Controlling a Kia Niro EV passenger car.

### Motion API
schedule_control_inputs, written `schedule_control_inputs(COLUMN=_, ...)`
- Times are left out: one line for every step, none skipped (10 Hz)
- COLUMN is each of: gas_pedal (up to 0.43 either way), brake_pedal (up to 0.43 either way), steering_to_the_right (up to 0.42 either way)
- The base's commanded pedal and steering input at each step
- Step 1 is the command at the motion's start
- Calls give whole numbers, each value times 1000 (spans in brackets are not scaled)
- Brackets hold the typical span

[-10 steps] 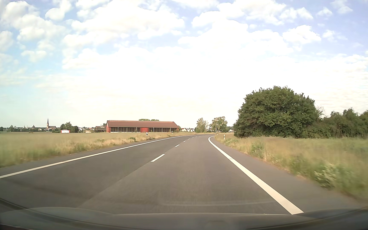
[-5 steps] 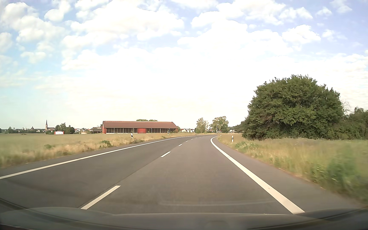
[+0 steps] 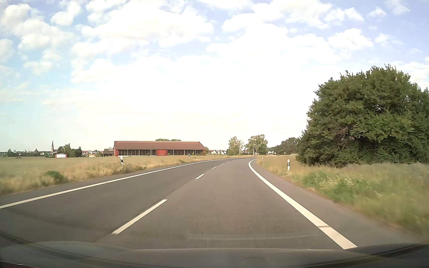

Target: Follow the waypoints while adhering to traffic rules and regulations

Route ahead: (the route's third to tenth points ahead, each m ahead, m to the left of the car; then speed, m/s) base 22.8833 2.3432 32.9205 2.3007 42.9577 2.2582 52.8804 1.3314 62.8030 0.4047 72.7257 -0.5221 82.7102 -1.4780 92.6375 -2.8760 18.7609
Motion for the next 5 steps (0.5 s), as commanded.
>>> schedule_control_inputs(gas_pedal=79, brake_pedal=30, steering_to_the_right=5)
schedule_control_inputs(gas_pedal=79, brake_pedal=30, steering_to_the_right=5)
schedule_control_inputs(gas_pedal=79, brake_pedal=30, steering_to_the_right=5)
schedule_control_inputs(gas_pedal=79, brake_pedal=30, steering_to_the_right=5)
schedule_control_inputs(gas_pedal=79, brake_pedal=24, steering_to_the_right=5)
